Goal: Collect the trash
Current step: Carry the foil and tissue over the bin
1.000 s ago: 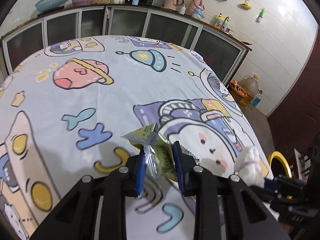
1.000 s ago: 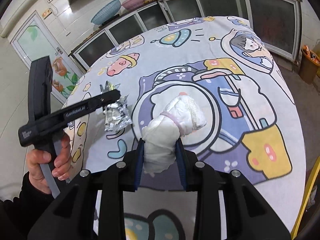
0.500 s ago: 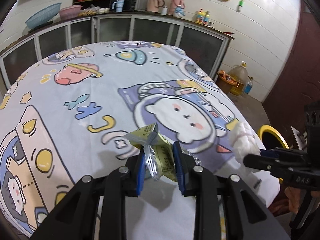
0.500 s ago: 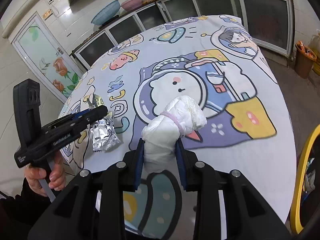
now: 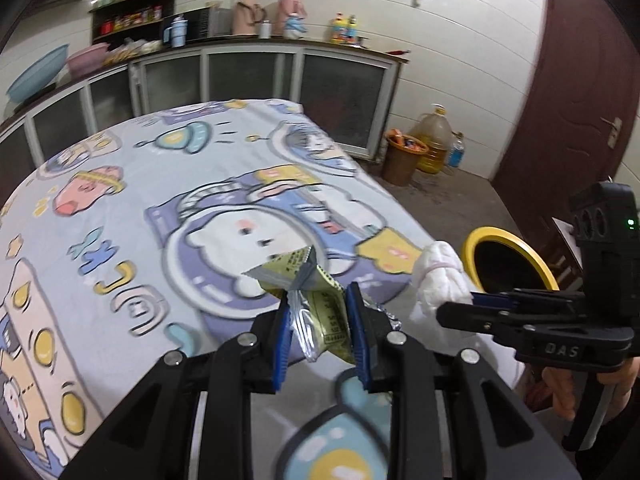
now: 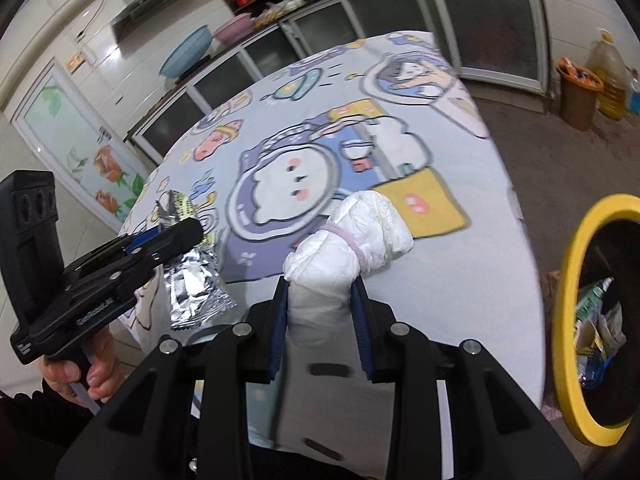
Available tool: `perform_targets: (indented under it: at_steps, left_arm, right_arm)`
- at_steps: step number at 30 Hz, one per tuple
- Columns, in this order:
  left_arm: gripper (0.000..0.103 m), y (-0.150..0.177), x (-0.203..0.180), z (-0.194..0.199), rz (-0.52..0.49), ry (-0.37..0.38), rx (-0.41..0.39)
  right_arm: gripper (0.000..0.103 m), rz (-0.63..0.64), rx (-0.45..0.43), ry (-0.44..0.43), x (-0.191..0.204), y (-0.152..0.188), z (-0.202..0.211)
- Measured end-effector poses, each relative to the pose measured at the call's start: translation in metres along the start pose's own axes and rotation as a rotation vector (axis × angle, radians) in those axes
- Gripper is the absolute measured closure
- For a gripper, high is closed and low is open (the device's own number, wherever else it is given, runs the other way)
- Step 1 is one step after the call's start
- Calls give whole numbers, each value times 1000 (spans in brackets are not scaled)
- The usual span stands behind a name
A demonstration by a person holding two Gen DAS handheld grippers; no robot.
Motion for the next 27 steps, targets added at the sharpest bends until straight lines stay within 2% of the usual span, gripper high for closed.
perform_targets:
  at_steps: [13, 27]
  left_arm:
    - [79, -21, -92, -17, -160, 77, -13]
    - [79, -41, -173, -8, -298, 144, -71]
  right_arm:
    - [74, -122, -88, 81, -81, 9, 50]
    - [74, -203, -186, 137, -133, 15, 93]
Point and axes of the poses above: each gripper's, at about its wrist camera, not at the fingertips, and z roughly against the way its jaws point, x to its left, y to its underside, the point moved 10 cm from there along -z, roughly the way its jaws point, and after that the axes turned 9 degrees about x, right-handed, at the moved point
